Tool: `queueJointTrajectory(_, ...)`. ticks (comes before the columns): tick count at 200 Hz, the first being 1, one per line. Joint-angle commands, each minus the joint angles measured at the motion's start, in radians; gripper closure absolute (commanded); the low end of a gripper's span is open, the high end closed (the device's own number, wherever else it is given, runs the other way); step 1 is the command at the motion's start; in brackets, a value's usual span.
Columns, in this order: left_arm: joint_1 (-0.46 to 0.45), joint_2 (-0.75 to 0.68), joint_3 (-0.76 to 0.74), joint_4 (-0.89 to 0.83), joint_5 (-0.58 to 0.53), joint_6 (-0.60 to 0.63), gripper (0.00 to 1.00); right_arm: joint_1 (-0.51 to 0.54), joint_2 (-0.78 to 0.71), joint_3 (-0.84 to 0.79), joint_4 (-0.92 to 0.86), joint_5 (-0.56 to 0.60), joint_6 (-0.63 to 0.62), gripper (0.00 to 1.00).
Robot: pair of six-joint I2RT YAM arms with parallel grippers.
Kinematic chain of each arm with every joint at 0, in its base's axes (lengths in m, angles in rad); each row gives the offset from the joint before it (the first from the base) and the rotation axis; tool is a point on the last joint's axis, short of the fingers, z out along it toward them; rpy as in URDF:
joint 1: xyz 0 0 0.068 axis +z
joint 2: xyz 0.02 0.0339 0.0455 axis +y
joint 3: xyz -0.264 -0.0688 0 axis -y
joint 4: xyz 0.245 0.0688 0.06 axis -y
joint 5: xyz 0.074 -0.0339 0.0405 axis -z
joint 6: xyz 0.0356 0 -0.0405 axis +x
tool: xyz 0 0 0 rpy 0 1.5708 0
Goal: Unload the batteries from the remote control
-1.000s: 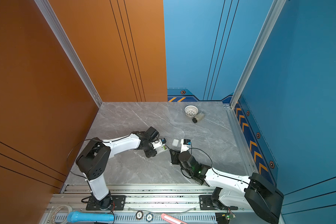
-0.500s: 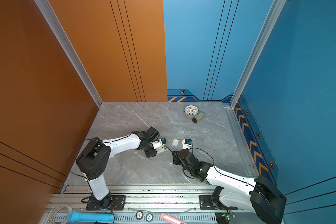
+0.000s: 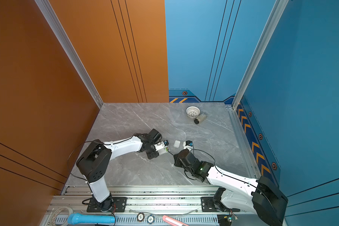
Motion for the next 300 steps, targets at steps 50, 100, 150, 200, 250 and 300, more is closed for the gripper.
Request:
queueJointTrajectory(50, -0.013, -0.005, -0.025, 0.059, -0.021, 0.008, 1.00, -0.012, 0.006, 0.035, 0.017, -0.007, 0.008, 1.00)
queueJointTrajectory(100, -0.014, 0.002, -0.020, 0.058, -0.020, 0.008, 1.00, -0.024, -0.026, 0.016, 0.033, 0.002, 0.019, 1.00)
queueJointTrajectory(150, -0.015, 0.005, -0.021, 0.057, -0.023, 0.008, 1.00, -0.042, -0.064, -0.001, 0.046, -0.024, 0.033, 1.00)
queueJointTrajectory(200, -0.019, 0.010, -0.018, 0.057, -0.025, 0.002, 1.00, -0.049, -0.037, 0.000, 0.010, -0.032, 0.053, 1.00)
queueJointTrajectory(250, -0.020, 0.004, -0.021, 0.057, -0.027, 0.002, 1.00, -0.051, 0.013, 0.018, 0.018, -0.043, 0.058, 1.00)
queueJointTrajectory(300, -0.022, -0.002, -0.025, 0.057, -0.029, 0.000, 1.00, -0.052, 0.014, 0.016, 0.003, -0.025, 0.059, 1.00)
